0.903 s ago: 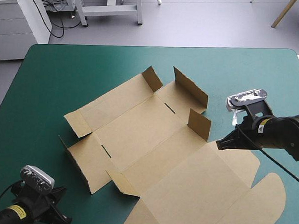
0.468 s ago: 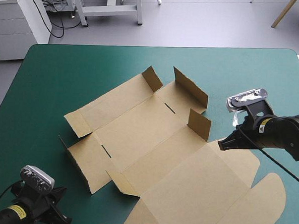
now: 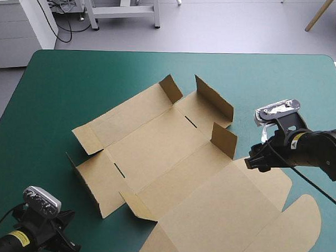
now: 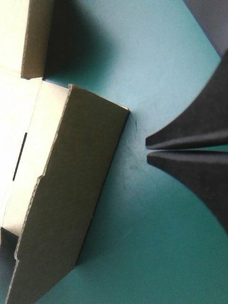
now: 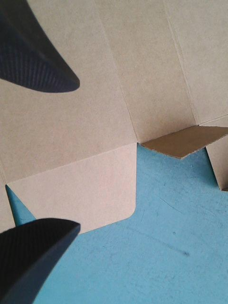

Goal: Fold the box

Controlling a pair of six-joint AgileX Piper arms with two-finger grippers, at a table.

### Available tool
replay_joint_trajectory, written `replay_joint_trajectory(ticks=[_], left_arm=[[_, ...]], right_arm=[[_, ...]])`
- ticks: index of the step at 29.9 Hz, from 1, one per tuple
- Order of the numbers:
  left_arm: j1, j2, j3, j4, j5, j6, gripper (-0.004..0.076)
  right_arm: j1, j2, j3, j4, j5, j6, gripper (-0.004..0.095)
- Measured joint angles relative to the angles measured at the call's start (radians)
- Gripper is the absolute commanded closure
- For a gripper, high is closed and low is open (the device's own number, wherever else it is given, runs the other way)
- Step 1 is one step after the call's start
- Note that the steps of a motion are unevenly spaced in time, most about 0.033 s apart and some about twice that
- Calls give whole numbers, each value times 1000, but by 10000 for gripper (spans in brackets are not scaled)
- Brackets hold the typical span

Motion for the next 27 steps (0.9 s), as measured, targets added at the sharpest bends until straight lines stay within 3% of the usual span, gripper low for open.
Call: replay_joint_trajectory(ticks=[6, 12, 27], left_arm=[[0, 0, 0, 1, 0, 0, 734], [0, 0, 0, 22, 0, 0, 734], [0, 0, 0, 25, 0, 0, 734]], right_arm=[[0, 2, 0, 59, -24, -5, 276], [0, 65, -4, 68, -53, -119, 282], [0, 459, -263, 74, -89, -293, 290]])
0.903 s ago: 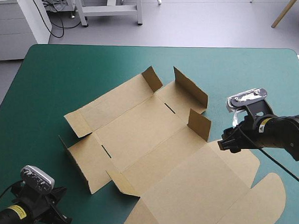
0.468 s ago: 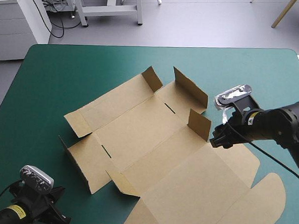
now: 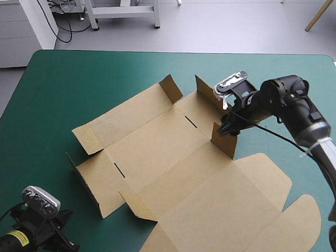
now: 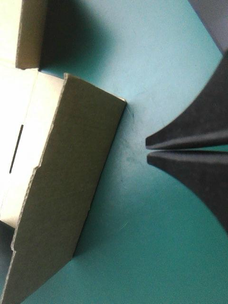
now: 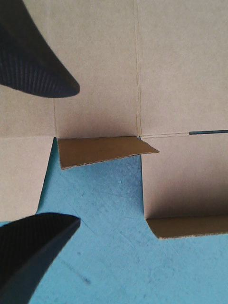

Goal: Fold the box

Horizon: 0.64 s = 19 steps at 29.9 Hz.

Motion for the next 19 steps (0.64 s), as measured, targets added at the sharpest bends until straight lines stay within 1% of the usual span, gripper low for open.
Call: replay_joint_trajectory(ticks=[6, 15, 18, 19], left_arm=[[0, 0, 0, 1, 0, 0, 734], [0, 0, 0, 4, 0, 0, 734], [0, 0, 0, 6, 0, 0, 734], [0, 0, 0, 6, 0, 1, 734]], right_arm=[[0, 144, -10, 1, 18, -81, 298], [0, 279, -12, 4, -11, -108, 338], [0, 302, -13, 16, -23, -110, 365], [0, 307, -13, 19, -25, -111, 391]])
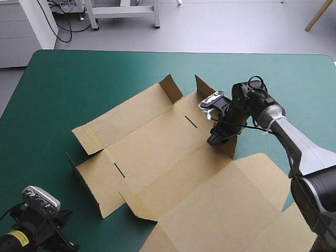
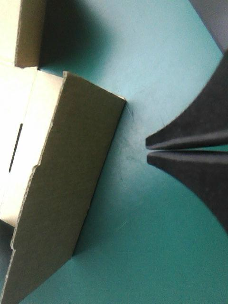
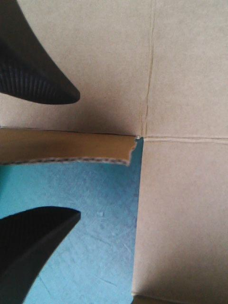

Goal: Fold the box

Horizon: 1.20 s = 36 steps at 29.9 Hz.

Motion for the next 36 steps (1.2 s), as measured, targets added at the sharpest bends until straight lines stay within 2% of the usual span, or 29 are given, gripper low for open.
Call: replay_joint_trajectory(ticks=[4, 11, 15, 25, 36], left_arm=[[0, 0, 0, 0, 0, 3, 734], [0, 0, 0, 3, 0, 3, 734], [0, 0, 0, 3, 0, 3, 734], [0, 0, 0, 3, 0, 3, 734], [0, 0, 0, -65, -32, 3, 734]], right_arm=[[0, 6, -2, 4, -2, 0, 526], [0, 8, -3, 3, 62, -30, 747], [0, 22, -3, 3, 79, -44, 913], [0, 40, -5, 8, 73, -105, 927], [28, 40, -5, 4, -54, -349, 927]])
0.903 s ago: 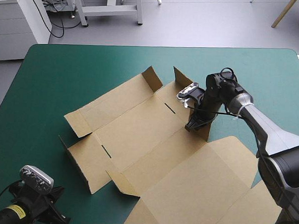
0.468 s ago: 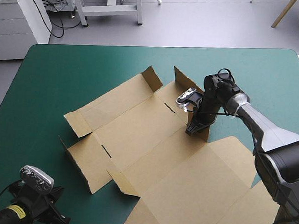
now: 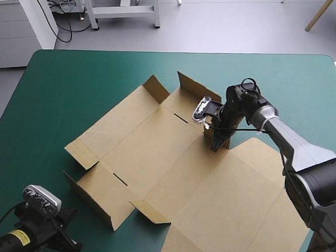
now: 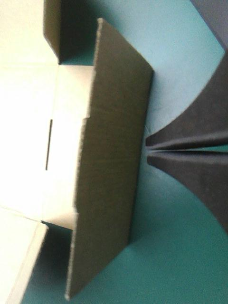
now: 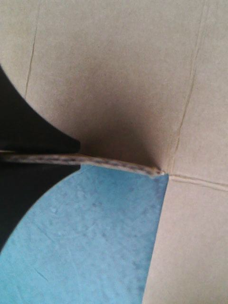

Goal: Fold the box

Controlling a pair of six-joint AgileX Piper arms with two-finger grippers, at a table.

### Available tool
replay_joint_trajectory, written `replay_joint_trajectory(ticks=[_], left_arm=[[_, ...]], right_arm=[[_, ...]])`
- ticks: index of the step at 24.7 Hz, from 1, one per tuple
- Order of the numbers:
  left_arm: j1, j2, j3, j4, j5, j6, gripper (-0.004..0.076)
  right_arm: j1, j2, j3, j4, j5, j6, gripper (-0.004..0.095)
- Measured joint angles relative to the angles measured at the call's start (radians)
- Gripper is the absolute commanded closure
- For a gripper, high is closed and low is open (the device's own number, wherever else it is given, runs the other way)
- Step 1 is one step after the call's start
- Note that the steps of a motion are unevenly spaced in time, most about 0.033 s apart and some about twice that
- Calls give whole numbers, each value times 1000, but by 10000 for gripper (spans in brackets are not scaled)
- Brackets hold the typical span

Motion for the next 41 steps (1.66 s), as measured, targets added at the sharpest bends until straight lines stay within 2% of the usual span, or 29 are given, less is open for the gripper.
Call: replay_joint_trajectory(ticks=[10, 17, 22, 26, 33, 41], left_arm=[[0, 0, -51, -68, -58, 0, 734], [0, 0, -58, -70, -64, 0, 734], [0, 0, -58, -70, -64, 0, 734], [0, 0, -58, -70, -64, 0, 734], [0, 0, -58, -70, -64, -1, 734], [0, 0, -58, -70, -64, -5, 734]], right_arm=[[128, 6, -12, 40, -170, -186, 928], [210, 73, -164, 117, -154, -345, 928], [266, 128, -245, 96, -137, -453, 928], [269, 158, -249, 92, -151, -484, 928], [279, 200, -249, 106, -265, -518, 928], [279, 204, -249, 116, -288, -527, 922]])
